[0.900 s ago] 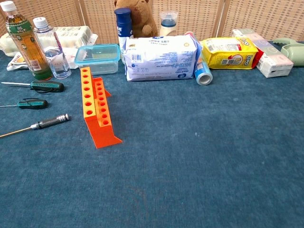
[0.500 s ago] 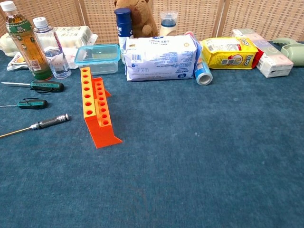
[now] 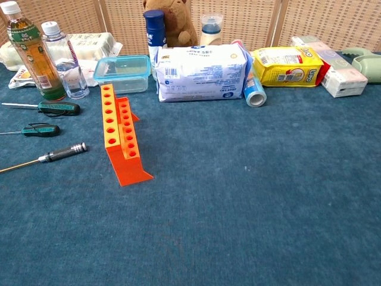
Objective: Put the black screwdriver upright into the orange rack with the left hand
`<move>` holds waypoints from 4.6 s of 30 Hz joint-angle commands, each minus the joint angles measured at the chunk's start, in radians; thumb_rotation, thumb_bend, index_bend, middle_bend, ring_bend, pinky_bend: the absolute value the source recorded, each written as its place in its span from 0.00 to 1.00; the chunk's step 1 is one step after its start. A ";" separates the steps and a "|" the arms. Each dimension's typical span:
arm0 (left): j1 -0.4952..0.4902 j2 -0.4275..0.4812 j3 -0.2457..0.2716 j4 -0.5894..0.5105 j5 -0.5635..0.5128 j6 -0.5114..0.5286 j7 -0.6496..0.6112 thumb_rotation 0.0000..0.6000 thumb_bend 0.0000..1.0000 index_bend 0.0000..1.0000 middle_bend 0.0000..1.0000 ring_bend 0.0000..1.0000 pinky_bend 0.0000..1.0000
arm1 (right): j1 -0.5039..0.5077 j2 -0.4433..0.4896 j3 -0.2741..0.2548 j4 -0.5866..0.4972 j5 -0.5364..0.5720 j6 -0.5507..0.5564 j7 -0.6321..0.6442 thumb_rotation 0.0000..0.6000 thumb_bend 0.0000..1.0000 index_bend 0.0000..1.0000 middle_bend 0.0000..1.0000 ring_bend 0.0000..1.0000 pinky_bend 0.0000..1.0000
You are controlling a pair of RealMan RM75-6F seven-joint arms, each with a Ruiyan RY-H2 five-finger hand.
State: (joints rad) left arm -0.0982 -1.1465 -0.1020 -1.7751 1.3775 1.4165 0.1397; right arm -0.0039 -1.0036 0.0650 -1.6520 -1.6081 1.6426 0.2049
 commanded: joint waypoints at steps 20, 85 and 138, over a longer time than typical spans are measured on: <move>-0.323 -0.375 -0.217 0.015 -0.735 -0.150 0.452 1.00 0.32 0.39 1.00 1.00 0.98 | 0.009 0.008 -0.012 -0.007 -0.001 -0.029 -0.002 1.00 0.00 0.02 0.00 0.00 0.00; -0.554 -0.670 -0.267 0.169 -1.010 0.025 0.704 1.00 0.39 0.40 1.00 1.00 0.98 | 0.013 0.036 -0.016 -0.004 0.006 -0.039 0.065 1.00 0.00 0.02 0.00 0.00 0.00; -0.576 -0.730 -0.236 0.212 -0.962 0.078 0.766 1.00 0.41 0.46 1.00 1.00 0.98 | 0.011 0.043 -0.014 -0.004 0.010 -0.033 0.091 1.00 0.00 0.02 0.00 0.00 0.00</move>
State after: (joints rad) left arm -0.6738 -1.8753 -0.3382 -1.5635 0.4144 1.4943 0.9047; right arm 0.0072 -0.9604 0.0511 -1.6561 -1.5981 1.6098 0.2956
